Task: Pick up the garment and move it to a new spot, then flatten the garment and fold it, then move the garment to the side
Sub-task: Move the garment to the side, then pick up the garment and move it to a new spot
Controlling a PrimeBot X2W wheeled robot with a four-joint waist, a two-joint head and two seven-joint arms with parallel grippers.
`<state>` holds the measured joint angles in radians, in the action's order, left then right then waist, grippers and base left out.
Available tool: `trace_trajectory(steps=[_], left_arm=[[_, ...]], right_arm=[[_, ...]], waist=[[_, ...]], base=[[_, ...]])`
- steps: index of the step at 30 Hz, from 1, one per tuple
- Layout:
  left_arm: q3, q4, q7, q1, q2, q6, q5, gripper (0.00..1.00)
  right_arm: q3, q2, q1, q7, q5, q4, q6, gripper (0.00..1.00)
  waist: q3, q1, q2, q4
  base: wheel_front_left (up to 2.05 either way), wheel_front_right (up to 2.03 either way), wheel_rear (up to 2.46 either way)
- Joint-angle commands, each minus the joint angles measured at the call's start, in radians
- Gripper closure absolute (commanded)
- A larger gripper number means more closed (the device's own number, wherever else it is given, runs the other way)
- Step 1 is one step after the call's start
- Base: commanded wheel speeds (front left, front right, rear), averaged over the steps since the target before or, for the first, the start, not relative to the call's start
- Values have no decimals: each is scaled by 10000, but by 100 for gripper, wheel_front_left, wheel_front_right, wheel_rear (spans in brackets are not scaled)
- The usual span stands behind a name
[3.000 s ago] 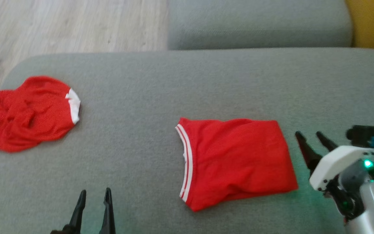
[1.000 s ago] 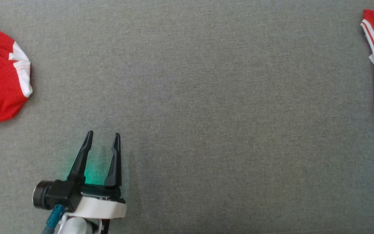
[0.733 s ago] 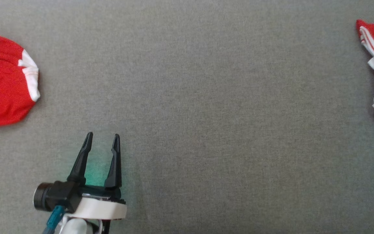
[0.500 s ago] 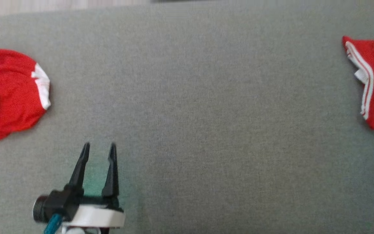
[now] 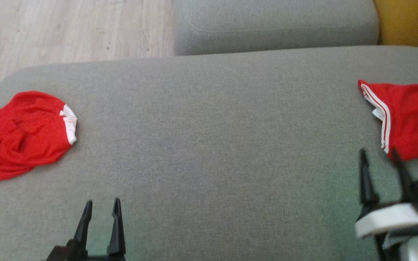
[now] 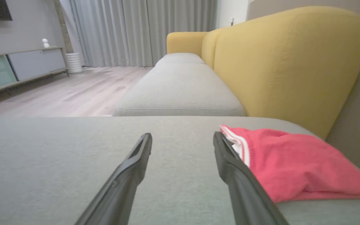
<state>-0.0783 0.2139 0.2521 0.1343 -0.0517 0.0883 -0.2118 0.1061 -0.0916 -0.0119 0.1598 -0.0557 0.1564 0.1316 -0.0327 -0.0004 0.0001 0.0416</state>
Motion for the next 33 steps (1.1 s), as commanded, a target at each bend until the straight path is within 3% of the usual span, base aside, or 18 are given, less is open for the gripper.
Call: trace_trajectory(steps=[1, 11, 27, 33], left_arm=[[404, -196, 97, -125, 12, -49, -69, 0], [668, 136, 97, 70, 13, -35, -58, 0], [609, 122, 97, -54, 14, 62, 2, 0], [507, 126, 97, -159, 14, 98, 62, 0]], right_arm=[[-409, 44, -1, 220, -267, -320, -9, 0], [-990, 398, -1173, 919, -204, 378, -9, 0], [-1092, 412, -1081, 1017, -477, 581, -9, 0], [-1150, 412, -1119, 1018, -488, 467, -9, 0]], waist=[[159, 4, -1, 40], [487, 4, -1, 167], [359, 4, -1, 225], [297, 4, -1, 704]], base=[[0, 0, 0], [0, 0, 0], [0, 0, 0], [0, 0, 0]])
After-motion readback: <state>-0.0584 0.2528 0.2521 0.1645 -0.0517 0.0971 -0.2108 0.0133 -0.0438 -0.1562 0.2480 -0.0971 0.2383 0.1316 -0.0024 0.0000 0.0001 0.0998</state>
